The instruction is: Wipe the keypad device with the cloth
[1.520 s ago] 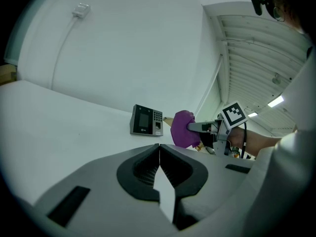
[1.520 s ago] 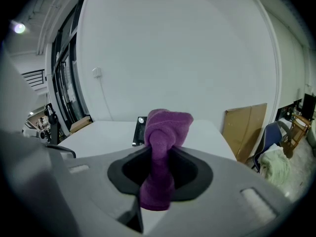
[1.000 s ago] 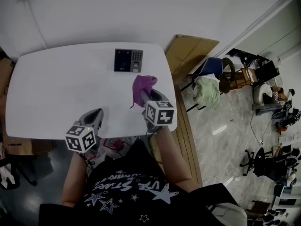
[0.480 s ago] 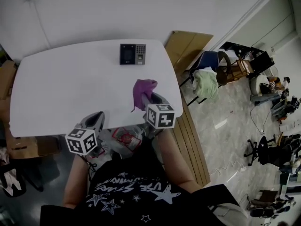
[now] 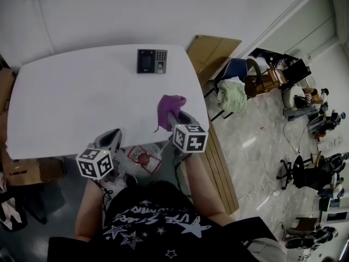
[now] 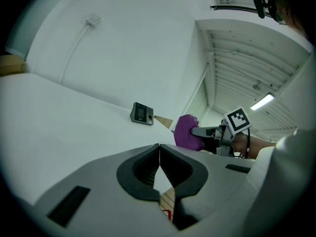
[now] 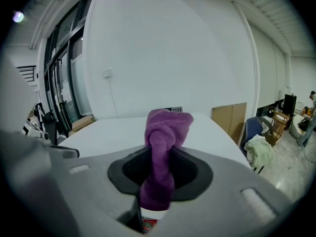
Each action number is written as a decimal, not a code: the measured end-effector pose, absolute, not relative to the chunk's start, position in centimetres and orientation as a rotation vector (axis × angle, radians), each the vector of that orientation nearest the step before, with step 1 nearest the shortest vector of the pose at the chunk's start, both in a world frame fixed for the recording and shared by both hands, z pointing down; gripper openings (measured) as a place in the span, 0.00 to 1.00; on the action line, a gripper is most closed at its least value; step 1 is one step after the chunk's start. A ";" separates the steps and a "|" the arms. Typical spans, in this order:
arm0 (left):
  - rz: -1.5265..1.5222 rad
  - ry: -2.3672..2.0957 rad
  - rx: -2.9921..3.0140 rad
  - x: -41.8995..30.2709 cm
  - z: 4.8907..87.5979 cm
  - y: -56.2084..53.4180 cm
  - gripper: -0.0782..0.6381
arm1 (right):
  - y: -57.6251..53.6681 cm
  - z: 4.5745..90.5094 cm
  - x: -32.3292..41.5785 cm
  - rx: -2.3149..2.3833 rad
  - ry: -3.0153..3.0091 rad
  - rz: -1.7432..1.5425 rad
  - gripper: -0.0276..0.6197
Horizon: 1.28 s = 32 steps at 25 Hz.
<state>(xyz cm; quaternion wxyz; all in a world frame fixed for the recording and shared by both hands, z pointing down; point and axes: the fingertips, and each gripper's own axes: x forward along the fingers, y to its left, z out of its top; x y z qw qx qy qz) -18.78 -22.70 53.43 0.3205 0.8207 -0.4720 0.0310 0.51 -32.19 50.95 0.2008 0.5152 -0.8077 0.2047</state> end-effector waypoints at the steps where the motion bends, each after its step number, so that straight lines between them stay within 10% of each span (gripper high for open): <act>1: 0.080 -1.244 2.153 -18.7 53.5 -22.7 0.12 | -32.2 51.0 0.5 1.435 -2.260 0.572 0.19; 32: 0.101 -1.341 2.186 -8.9 50.3 -11.9 0.12 | -20.3 49.7 8.7 1.273 -2.358 0.542 0.19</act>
